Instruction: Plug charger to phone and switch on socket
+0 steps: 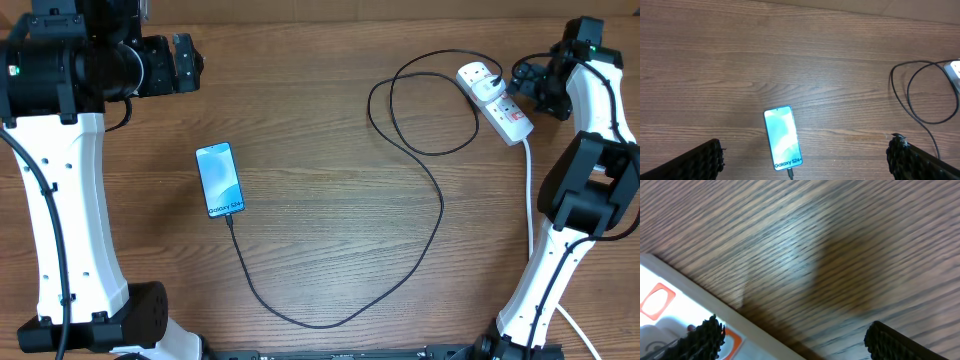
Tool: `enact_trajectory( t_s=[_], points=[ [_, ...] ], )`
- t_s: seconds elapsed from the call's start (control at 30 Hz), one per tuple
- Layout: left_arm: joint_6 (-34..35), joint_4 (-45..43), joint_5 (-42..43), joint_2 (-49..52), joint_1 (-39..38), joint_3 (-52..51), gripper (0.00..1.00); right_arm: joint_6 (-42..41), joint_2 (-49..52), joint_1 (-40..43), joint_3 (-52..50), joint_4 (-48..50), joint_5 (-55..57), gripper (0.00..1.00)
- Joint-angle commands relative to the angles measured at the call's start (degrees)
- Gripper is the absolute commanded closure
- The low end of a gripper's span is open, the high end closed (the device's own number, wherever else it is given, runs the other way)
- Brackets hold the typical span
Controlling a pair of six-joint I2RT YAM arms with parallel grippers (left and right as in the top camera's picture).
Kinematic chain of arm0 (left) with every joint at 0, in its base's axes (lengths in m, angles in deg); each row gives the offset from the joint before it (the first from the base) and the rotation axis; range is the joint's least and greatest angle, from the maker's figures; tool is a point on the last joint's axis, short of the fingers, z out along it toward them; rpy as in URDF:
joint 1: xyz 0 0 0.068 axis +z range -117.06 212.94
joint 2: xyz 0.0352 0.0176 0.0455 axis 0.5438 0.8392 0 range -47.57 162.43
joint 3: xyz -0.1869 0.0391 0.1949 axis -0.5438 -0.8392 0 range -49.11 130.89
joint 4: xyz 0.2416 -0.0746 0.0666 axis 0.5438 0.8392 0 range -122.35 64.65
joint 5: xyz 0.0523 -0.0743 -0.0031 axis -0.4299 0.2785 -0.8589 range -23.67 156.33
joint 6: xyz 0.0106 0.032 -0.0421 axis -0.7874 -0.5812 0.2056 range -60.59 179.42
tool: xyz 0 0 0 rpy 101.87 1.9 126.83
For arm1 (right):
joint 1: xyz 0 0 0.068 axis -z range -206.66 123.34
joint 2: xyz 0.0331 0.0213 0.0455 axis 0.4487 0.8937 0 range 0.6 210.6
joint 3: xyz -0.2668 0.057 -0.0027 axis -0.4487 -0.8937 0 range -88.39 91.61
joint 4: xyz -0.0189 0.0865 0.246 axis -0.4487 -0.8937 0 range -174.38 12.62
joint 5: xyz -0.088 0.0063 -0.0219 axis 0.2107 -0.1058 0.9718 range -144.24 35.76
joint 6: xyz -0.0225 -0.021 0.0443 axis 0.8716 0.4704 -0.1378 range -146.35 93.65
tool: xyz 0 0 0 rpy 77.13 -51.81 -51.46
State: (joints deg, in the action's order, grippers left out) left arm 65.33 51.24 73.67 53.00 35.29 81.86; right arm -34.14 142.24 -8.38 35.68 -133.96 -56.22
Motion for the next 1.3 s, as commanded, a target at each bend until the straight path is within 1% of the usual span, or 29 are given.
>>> enact_trajectory(
  t_s=[0.0, 0.43, 0.63, 0.93, 1.27],
  points=[
    [0.76, -0.02, 0.61, 0.17, -0.13, 0.76, 0.01, 0.44, -0.07, -0.02, -0.26, -0.66, -1.57, 0.09],
    [0.76, -0.02, 0.61, 0.17, -0.13, 0.76, 0.00, 0.61, -0.04, -0.33, -3.34, -1.33, -2.29, 0.09],
    [0.76, -0.02, 0.61, 0.17, -0.13, 0.76, 0.01, 0.61, -0.04, -0.46, -3.37, -2.78, -4.74, 0.10],
    [0.76, -0.02, 0.61, 0.17, -0.13, 0.76, 0.00, 0.59, -0.04, -1.81, -3.39, -4.20, -4.55, 0.10],
    [0.76, -0.02, 0.61, 0.17, -0.13, 0.76, 0.00, 0.55, -0.04, -2.14, -4.02, -3.23, -3.54, 0.09]
  ],
)
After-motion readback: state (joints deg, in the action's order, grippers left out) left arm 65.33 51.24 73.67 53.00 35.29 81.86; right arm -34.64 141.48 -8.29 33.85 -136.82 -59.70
